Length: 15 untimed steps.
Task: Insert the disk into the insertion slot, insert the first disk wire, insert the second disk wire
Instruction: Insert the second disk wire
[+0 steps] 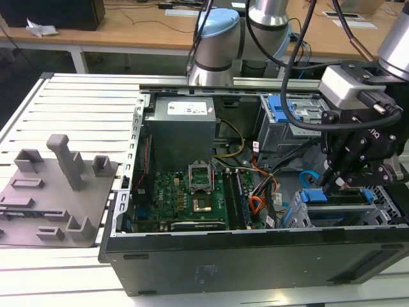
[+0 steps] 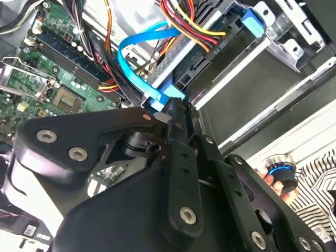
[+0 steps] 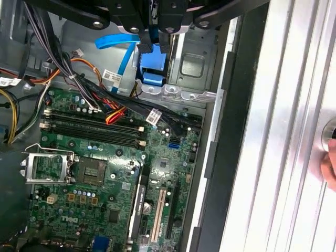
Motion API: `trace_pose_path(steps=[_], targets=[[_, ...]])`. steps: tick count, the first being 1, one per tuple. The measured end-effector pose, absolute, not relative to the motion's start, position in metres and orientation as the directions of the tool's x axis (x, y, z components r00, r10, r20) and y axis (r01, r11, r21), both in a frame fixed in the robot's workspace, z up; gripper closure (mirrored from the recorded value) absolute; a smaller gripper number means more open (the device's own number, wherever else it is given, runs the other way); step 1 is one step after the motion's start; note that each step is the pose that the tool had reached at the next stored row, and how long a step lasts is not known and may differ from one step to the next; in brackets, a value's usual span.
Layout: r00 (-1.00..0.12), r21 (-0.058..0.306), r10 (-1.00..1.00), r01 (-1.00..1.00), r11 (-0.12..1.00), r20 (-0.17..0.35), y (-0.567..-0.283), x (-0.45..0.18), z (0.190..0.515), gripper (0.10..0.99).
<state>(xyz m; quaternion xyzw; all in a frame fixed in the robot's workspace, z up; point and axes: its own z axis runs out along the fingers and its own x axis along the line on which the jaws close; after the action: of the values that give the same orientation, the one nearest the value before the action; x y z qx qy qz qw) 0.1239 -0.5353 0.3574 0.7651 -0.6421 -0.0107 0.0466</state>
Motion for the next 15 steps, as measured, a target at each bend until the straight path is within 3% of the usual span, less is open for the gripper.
trace_pose_path(steps=[6,15], targets=[[0.116,0.085,-0.992,-0.990,-0.111,0.045,-0.5354,0.1239,0.3573,0.922],[-0.171,0.085,-0.984,-0.981,0.175,0.045,-0.5353,0.1239,0.3569,0.922]])
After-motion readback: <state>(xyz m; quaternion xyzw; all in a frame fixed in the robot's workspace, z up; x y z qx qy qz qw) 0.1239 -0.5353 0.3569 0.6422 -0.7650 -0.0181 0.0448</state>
